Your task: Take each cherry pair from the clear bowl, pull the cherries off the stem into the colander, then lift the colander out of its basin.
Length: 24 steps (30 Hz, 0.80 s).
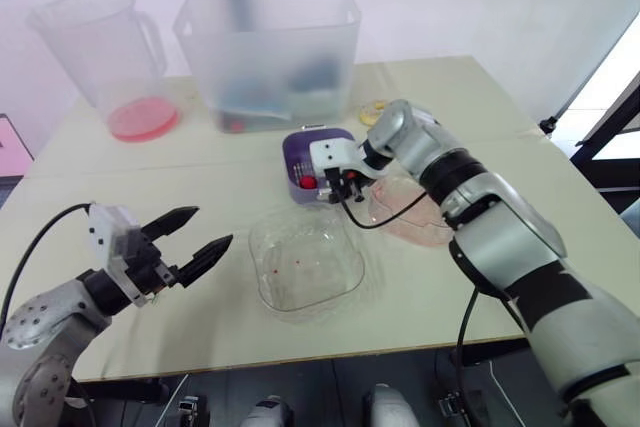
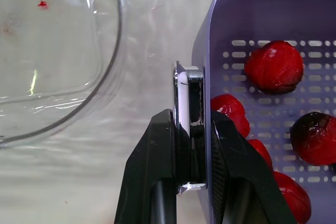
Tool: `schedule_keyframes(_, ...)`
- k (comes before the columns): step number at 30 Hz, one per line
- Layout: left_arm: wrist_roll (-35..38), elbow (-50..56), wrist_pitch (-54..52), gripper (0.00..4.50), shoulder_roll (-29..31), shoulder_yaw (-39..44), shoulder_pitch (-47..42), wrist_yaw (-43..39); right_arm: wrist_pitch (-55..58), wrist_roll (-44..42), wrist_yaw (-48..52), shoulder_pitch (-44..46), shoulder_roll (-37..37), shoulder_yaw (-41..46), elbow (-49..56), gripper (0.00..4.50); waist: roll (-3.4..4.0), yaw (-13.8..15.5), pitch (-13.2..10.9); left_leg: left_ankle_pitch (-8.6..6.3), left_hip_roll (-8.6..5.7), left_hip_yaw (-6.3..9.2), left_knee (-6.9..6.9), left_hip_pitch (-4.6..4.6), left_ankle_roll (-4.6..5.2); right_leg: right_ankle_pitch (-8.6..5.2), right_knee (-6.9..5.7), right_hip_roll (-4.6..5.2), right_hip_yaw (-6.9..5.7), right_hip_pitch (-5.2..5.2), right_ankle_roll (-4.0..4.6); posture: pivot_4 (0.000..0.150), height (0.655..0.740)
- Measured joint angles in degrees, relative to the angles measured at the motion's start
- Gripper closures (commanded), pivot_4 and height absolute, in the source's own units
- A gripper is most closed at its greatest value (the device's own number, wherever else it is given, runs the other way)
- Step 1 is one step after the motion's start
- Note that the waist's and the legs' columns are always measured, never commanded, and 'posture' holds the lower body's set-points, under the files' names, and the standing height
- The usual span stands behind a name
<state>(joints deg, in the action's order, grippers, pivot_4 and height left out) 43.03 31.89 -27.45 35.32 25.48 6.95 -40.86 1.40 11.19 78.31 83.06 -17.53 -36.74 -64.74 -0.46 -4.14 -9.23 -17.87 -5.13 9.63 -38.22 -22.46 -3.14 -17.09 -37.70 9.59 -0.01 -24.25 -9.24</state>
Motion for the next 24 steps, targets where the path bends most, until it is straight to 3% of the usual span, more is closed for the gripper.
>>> schedule_keyframes(1, 0.0, 0.2, 0.2, 0.00, 0.0, 0.0, 0.2, 0.3, -0.5, 0.5, -0.2, 0.2, 0.5, 0.4, -1.2, 3.24, 0.00, 0.0, 0.0, 0.00, 0.00, 0.00, 0.00, 0.00, 0.00, 0.00, 0.00, 0.00, 0.00, -0.01, 0.00, 0.150, 0.7400)
schedule_keyframes(3, 0.0, 0.6, 0.3, 0.00, -0.1, 0.0, 0.6, 0.7, -0.7, 1.1, -0.3, 0.7, 1.4, 1.6, -2.8, 2.65, 0.01, -0.1, 0.0, 0.00, 0.00, 0.00, 0.02, 0.00, -0.01, 0.00, -0.04, -0.01, 0.01, -0.04, 0.00, 0.150, 0.7400)
schedule_keyframes(8, 0.0, 0.8, 0.6, 0.00, 0.1, 0.0, 1.2, 0.9, -1.2, 2.2, 1.0, 2.0, 1.5, 4.1, -3.2, 0.09, 0.01, 0.0, 0.0, 0.00, -0.01, 0.00, 0.01, 0.01, -0.01, 0.00, -0.09, -0.01, 0.01, -0.05, 0.00, 0.150, 0.7400)
schedule_keyframes(13, 2.5, 0.7, 0.7, 0.00, 1.0, 0.0, -2.1, -0.3, 0.2, 0.8, 2.9, 5.2, -1.2, 9.9, -2.1, 0.04, 0.03, 0.2, 0.0, 0.01, -0.03, 0.01, -0.01, -0.01, -0.02, 0.00, -0.12, 0.02, 0.02, -0.06, 0.00, 0.150, 0.7400)
schedule_keyframes(18, 3.8, -2.5, -0.1, 0.00, 3.9, -0.6, -6.7, -2.2, 6.2, -3.8, 8.7, 9.4, -10.7, 17.7, 6.3, 0.04, 0.02, 0.2, 0.0, 0.01, -0.09, -0.01, 0.01, 0.00, -0.02, 0.00, -0.14, 0.01, 0.01, -0.04, 0.00, 0.150, 0.7400)
schedule_keyframes(24, 3.4, -10.1, -2.5, 0.00, 8.9, -3.8, -13.6, -6.5, 15.2, -11.1, 12.0, -4.4, -25.9, 27.6, 26.2, 0.04, 0.00, 0.9, 0.0, 0.01, -0.14, -0.05, -0.01, 0.00, -0.01, 0.00, -0.16, 0.03, 0.00, -0.01, 0.00, 0.150, 0.7400)
